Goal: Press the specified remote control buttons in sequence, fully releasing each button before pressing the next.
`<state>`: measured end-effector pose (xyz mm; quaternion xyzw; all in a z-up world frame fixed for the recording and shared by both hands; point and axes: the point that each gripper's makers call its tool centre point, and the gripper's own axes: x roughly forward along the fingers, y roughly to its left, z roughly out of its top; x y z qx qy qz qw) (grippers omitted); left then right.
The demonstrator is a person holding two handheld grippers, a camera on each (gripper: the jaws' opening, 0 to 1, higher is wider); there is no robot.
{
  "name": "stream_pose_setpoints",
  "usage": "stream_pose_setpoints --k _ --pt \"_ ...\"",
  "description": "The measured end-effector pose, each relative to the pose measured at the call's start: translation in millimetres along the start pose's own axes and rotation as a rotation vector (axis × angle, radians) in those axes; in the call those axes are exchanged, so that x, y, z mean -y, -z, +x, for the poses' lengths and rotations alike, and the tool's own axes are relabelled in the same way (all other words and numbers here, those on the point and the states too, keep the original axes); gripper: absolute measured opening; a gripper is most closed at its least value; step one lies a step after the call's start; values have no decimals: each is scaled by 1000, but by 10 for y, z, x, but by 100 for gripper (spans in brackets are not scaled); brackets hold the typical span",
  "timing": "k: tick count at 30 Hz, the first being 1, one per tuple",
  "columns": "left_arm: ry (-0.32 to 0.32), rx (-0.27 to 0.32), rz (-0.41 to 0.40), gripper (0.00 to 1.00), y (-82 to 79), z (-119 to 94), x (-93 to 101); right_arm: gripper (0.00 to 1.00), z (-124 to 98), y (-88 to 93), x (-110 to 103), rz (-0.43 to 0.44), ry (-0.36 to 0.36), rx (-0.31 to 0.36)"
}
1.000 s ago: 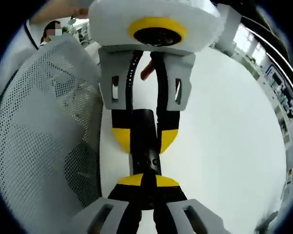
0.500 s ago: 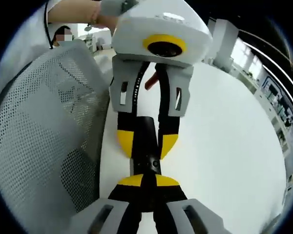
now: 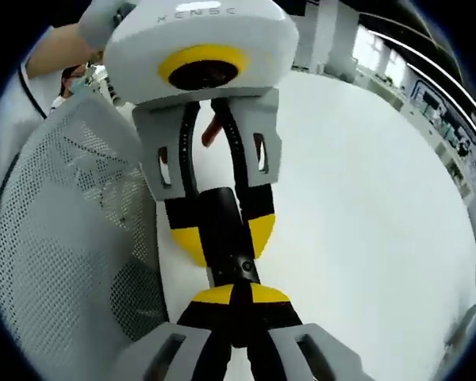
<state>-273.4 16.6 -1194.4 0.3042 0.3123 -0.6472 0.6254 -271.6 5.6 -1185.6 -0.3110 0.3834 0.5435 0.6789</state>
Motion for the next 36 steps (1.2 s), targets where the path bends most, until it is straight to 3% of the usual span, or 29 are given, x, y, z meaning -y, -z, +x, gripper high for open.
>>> stream_pose_setpoints --k 4,8,14,25,28,31,34,36 --pt "3 -11 3 23 -4 3 -2 2 -16 -15 -10 -105 -5 59" --pt "-2 -35 -7 23 -9 8 -4 1 -34 -29 16 -53 -32 81" --pt "-4 -29 -10 23 -3 -6 -3 0 -36 -59 -52 -124 -57 71" --pt "4 -22 9 23 13 -18 10 0 44 -73 -51 -237 -67 -13" --pt "7 -17 7 23 18 -21 7 0 62 -80 -41 -177 -52 -16" --pt "16 23 -4 23 29 -30 2 0 51 -82 -35 -117 -100 9" --pt "14 42 -13 23 26 -26 3 0 37 -70 -45 -158 -91 16" --pt "10 48 -18 23 20 -22 5 0 30 -69 -55 -237 -75 27"
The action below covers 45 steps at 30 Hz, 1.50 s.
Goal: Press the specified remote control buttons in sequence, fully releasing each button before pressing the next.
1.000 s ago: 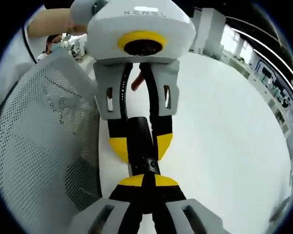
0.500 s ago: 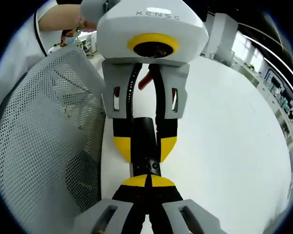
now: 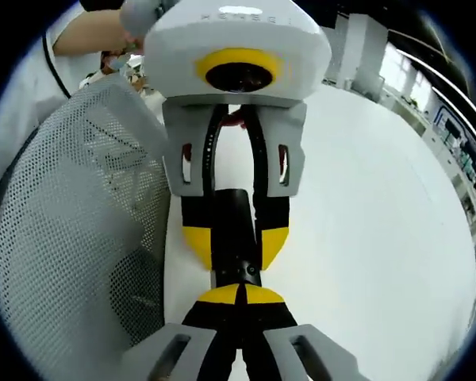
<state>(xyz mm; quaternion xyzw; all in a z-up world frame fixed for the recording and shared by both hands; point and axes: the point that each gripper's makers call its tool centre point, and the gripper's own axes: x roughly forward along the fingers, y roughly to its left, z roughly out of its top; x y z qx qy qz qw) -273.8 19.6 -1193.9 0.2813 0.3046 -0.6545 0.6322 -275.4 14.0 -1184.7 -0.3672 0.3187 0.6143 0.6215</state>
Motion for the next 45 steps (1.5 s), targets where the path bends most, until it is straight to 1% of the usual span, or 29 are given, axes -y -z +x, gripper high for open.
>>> stream_pose_setpoints --k 5,11,13,15,18,19,20,22,24,27,29,31,33,34,36,37,39,41,43,44,45 --pt "-16 -1 4 23 -5 7 6 0 -19 14 6 51 -15 19" --pt "-26 -5 -5 23 -14 10 13 0 -53 76 -18 54 -29 -5" --pt "-23 -5 -5 23 -13 11 11 0 -58 92 -28 43 -31 -23" --pt "-21 -2 -14 23 -14 11 8 0 -49 94 -34 -3 -32 -56" --pt "-25 -1 -11 23 -12 14 6 0 -32 89 -30 -10 -27 -99" --pt "-27 -2 -8 23 -13 16 6 0 -23 91 -30 -36 -22 -114" --pt "-27 -2 -5 23 -15 17 6 0 -18 90 -31 -38 -19 -122" --pt "-23 -5 -6 23 -14 17 6 0 -21 97 -16 -27 -16 -113" --pt "-19 -11 -1 23 -15 18 6 0 -28 95 -10 34 -16 -67" --pt "-16 -13 6 23 -28 23 8 0 -40 103 -13 9 -16 -56" --pt "-17 -16 -13 23 -21 12 6 0 -41 99 -11 8 -18 -55" --pt "-22 -13 -66 23 -1 -14 -2 0 -50 99 -3 42 -32 -40" --pt "-31 -16 -54 23 28 -39 4 0 -56 94 -6 103 -46 -17" --pt "-35 -21 -45 23 38 -47 6 0 -62 93 -3 111 -50 -8" --pt "-40 -28 -31 23 55 -55 22 0 -70 95 -14 161 -57 18" --pt "-42 -28 -30 23 58 -55 21 0 -81 103 -10 165 -58 22" --pt "-41 -25 -30 23 55 -54 15 0 -120 158 -21 169 -61 2" --pt "-32 -20 -40 23 47 -55 6 0 -146 230 -17 170 -50 -15" --pt "-24 -19 -45 23 44 -56 5 0 -132 212 -13 180 -45 11" --pt "-21 -19 -44 23 41 -54 5 0 -131 202 -18 173 -44 11" --pt "-16 -17 -38 23 43 -54 13 0 -123 192 -11 112 -36 2"
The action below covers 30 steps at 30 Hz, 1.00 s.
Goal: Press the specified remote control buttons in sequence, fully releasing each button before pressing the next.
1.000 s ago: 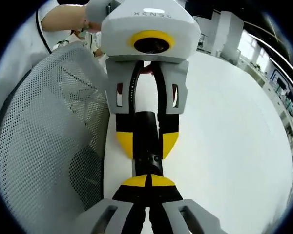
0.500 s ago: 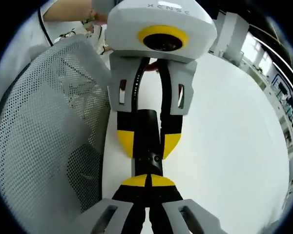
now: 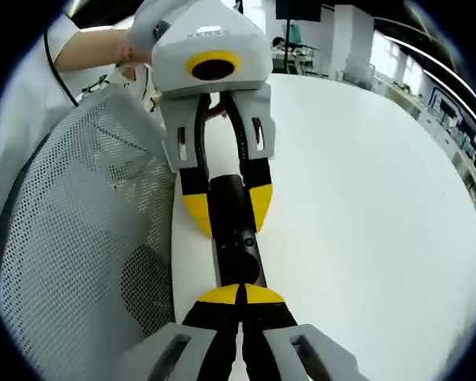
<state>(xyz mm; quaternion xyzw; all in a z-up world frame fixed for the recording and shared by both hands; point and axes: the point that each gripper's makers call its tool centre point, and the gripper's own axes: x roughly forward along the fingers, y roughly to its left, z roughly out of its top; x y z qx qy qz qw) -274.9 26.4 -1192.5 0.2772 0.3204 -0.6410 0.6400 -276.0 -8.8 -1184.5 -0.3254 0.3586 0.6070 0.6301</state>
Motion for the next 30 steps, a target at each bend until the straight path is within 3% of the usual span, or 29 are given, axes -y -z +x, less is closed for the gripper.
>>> stream_pose_setpoints --k 6,10,12,16,18,21,24,30 --pt "5 2 -3 23 0 -4 3 0 50 -48 -3 -121 44 -55" --pt "4 6 -2 23 -1 -6 4 0 49 -41 -12 -126 55 -59" --pt "2 8 -1 23 -2 -5 4 0 40 -44 1 -98 60 -33" --pt "-2 11 -1 23 -2 -6 6 0 9 -58 10 75 32 76" --pt "-4 8 1 23 -3 -6 7 0 -1 -55 12 126 25 101" --pt "-8 4 2 23 -3 -5 5 0 4 -62 11 110 33 93" --pt "-5 8 -1 23 -3 -7 1 0 23 -88 6 36 49 69" --pt "-6 14 -11 23 -8 -6 4 0 67 -134 -28 14 31 66"
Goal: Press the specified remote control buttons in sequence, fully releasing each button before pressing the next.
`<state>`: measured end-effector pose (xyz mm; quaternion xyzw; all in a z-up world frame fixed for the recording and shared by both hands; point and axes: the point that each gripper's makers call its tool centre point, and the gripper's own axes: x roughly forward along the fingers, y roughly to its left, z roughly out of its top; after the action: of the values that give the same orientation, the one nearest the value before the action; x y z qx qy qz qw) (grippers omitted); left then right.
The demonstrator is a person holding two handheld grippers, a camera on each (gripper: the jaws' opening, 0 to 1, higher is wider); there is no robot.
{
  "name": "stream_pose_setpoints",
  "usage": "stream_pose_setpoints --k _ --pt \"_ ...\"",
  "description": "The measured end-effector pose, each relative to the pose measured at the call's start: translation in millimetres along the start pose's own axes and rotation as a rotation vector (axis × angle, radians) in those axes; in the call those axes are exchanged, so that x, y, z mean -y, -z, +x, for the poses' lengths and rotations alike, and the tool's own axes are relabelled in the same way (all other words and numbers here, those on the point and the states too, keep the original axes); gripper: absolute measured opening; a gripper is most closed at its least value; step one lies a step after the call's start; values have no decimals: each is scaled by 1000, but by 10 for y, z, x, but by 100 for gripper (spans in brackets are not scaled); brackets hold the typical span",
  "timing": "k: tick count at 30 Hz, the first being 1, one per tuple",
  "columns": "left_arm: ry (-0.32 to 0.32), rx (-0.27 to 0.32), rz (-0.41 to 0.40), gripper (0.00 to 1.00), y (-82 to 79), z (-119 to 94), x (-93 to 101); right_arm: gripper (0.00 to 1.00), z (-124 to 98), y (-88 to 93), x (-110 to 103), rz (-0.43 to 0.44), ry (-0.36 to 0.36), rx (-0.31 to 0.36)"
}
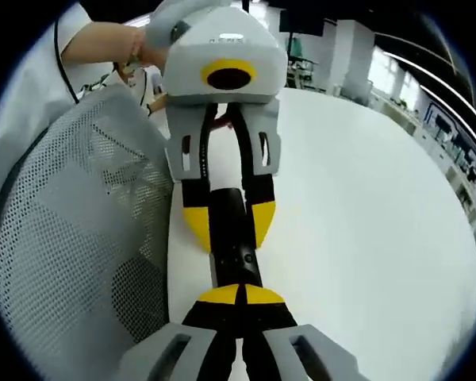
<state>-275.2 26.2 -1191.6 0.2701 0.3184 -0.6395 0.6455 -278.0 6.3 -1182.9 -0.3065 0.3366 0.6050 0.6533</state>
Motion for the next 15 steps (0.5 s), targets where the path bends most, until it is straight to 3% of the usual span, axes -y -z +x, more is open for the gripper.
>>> stream_pose_setpoints --k 5,10,15 --pt "2 -3 1 23 1 2 0 0 13 1 15 -60 7 -60" --pt "11 -12 17 23 5 1 5 0 27 2 40 -22 1 -103" --pt "21 -31 27 23 11 -2 8 0 27 5 45 65 -15 -80"
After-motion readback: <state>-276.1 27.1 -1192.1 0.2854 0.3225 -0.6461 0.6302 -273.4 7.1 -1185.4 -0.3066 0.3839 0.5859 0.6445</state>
